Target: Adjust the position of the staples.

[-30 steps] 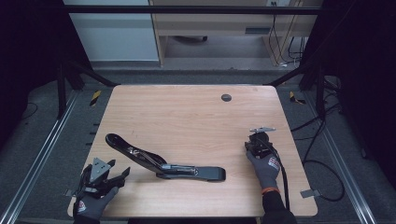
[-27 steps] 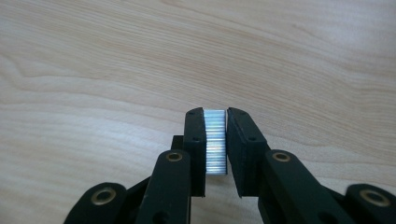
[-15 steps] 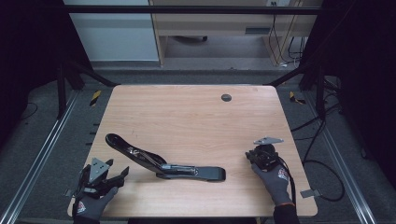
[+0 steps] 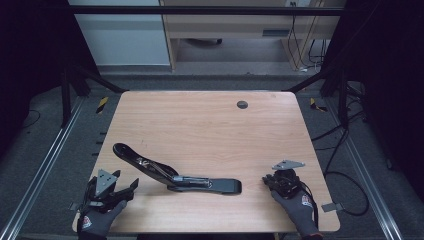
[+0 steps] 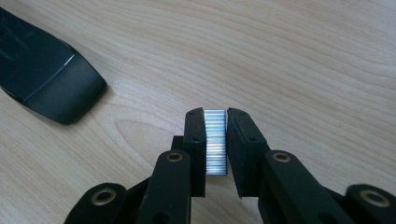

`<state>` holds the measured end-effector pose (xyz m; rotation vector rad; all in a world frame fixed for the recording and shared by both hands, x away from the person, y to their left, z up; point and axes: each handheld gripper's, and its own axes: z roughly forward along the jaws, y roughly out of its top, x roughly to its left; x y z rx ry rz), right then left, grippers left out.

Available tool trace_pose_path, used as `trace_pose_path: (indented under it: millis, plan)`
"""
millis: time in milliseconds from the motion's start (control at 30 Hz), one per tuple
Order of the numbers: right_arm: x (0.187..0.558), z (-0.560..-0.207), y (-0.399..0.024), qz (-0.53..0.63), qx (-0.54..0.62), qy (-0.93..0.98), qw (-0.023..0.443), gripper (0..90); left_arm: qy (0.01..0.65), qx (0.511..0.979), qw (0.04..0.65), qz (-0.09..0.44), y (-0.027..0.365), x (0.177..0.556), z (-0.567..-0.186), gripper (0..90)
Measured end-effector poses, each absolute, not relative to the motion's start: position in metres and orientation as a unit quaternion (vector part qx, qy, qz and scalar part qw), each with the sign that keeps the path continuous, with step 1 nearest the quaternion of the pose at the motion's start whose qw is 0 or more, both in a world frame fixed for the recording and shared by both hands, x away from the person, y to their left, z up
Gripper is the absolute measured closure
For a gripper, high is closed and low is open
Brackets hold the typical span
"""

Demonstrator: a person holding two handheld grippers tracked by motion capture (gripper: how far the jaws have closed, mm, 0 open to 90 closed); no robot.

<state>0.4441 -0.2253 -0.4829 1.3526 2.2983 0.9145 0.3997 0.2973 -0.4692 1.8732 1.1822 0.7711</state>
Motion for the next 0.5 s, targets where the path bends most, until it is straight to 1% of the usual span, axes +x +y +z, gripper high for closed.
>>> trace_pose_path:
  millis: [167,333,433,500]
  plan:
    - [0.4446,-0.4857,-0.2238,0.313,0.468,0.81,0.162,78.3,0.456,0.742,0.385,0.304,0.2978,0.3989,-0.469,40.2]
    - [0.445,-0.4873,-0.2246,0.304,0.467,0.814,0.163,78.3,0.443,0.747,0.388,0.309,0.2967,0.3981,-0.4683,42.8]
    - [0.4445,-0.4875,-0.2235,0.299,0.471,0.814,0.16,78.3,0.442,0.746,0.39,0.31,0.2971,0.3979,-0.4684,43.1]
    - [0.4444,-0.4887,-0.2244,0.299,0.463,0.818,0.166,78.2,0.444,0.745,0.387,0.313,0.2983,0.3981,-0.469,42.0]
